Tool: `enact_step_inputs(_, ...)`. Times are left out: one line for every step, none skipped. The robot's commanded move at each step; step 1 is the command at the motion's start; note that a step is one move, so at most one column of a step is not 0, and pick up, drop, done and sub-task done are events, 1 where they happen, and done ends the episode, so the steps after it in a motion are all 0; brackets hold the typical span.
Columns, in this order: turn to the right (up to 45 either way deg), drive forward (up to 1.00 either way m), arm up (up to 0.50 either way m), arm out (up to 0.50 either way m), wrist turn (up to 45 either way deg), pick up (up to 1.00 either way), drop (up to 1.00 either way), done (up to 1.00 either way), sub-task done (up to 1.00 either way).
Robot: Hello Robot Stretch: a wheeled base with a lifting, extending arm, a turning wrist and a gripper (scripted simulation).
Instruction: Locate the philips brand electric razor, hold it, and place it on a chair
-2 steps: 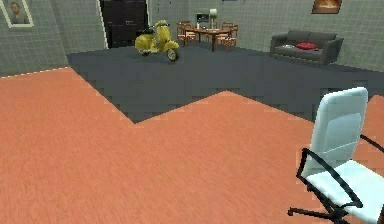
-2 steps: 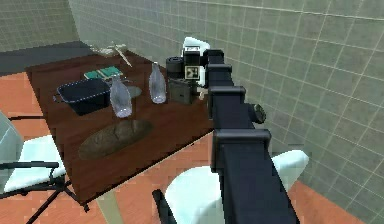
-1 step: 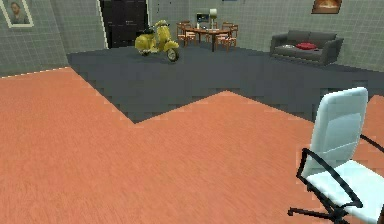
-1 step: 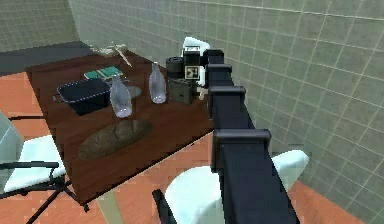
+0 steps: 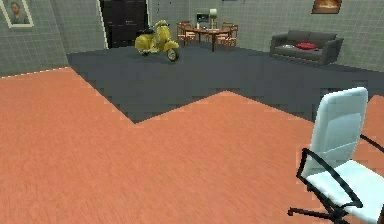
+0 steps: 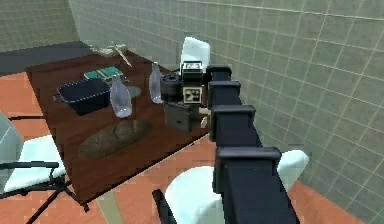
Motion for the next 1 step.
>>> enact_step_inputs(0.0,0.00,0.00,0.00,0.0,0.00,0.00,1.00,0.00)
